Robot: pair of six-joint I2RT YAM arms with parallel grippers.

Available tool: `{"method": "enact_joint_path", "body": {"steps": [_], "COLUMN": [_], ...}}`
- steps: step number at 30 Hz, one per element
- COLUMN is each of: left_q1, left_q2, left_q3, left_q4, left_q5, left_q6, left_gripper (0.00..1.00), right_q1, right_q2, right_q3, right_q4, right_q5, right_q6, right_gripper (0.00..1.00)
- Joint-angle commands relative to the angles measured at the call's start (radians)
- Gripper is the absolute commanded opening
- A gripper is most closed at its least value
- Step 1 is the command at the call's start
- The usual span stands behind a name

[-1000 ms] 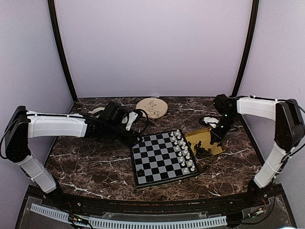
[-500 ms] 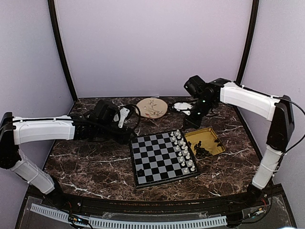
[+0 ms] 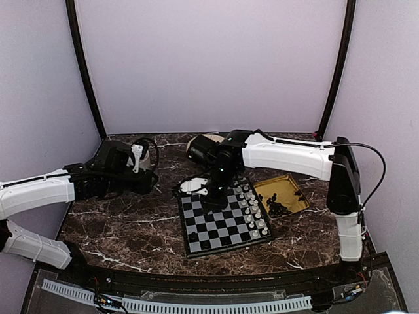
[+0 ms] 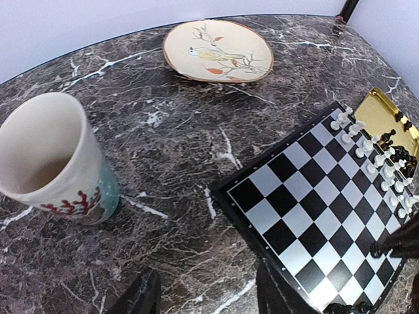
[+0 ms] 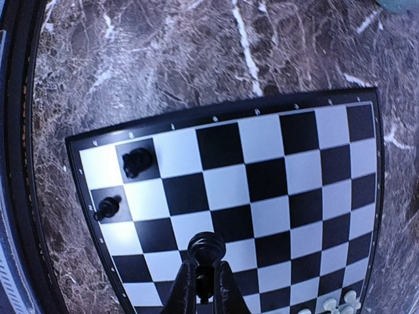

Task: Set up the chess pieces on the board
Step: Place the bishop on c8.

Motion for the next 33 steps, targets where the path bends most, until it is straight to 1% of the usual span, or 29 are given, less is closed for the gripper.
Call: {"method": "enact_joint_path", "body": {"steps": [1, 7, 13, 33], "left_q1": [0.019, 0.029, 0.032, 0.034], "left_q2": [-0.061, -0.09, -0.102, -0.092], "left_q3": [-0.046, -0.082, -0.085, -0.078], "left_q4": [-0.031, -0.032, -0.031, -0.032], "left_q5": [-0.054, -0.067, -0.078, -0.085], "left_q6": [-0.022, -0.021, -0.013, -0.003], "left_gripper": [0.52, 0.52, 0.53, 0.53], "right_q1": [0.047, 0.076, 0.09, 0.107], "right_q2": [0.064, 0.15, 0.2, 0.264], "right_q3": [0.089, 0.167, 0.197, 0.244], "right_q4": [-0.034, -0.051, -0.056, -0.049], "right_q5": [-0.025, -0.045, -0.034, -0.032], "right_q6": [-0.002, 0.004, 0.009, 0.013], "right_gripper": [0.02, 0.02, 0.02, 0.03]}}
